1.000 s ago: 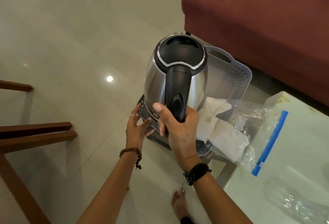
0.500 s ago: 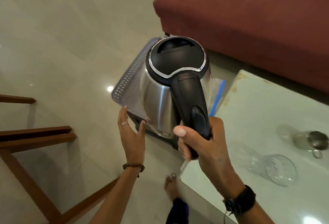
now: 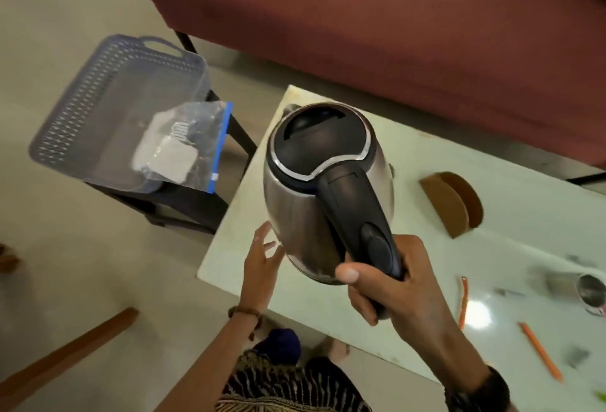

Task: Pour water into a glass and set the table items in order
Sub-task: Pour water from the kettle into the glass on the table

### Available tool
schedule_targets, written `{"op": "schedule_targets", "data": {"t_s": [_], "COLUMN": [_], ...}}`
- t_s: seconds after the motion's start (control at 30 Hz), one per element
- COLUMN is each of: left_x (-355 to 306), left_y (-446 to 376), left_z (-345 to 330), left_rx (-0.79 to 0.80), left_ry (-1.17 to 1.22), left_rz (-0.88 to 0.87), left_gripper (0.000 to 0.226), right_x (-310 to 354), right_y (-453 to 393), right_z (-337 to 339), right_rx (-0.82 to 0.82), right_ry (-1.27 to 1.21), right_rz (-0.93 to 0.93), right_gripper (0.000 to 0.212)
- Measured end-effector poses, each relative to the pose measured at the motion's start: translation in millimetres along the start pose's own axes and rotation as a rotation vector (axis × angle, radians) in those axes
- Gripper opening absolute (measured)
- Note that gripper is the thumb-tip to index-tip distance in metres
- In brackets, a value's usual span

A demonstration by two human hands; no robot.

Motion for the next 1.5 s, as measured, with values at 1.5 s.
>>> {"op": "schedule_targets", "data": {"t_s": [1.5], "left_x": [18], "left_y": [-33], "left_z": [-67], "left_rx": [0.278], "left_ry": [0.266], "left_rz": [0.341], "left_gripper": [0.052], "right_x": [-118], "right_y": [2], "right_z": [39], "right_rx": [0.082], "right_ry": [0.411], "right_rz": [-0.527], "right_gripper": [0.055]}}
Point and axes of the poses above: each hand's wrist, its own y-axis away from the middle knuckle, its own z-axis out of the back of the hand, x = y × z, the point moved 6 cm from there along -y, towards the middle knuckle, and after that the axes turned 15 degrees about -x, right-handed, at the moved point
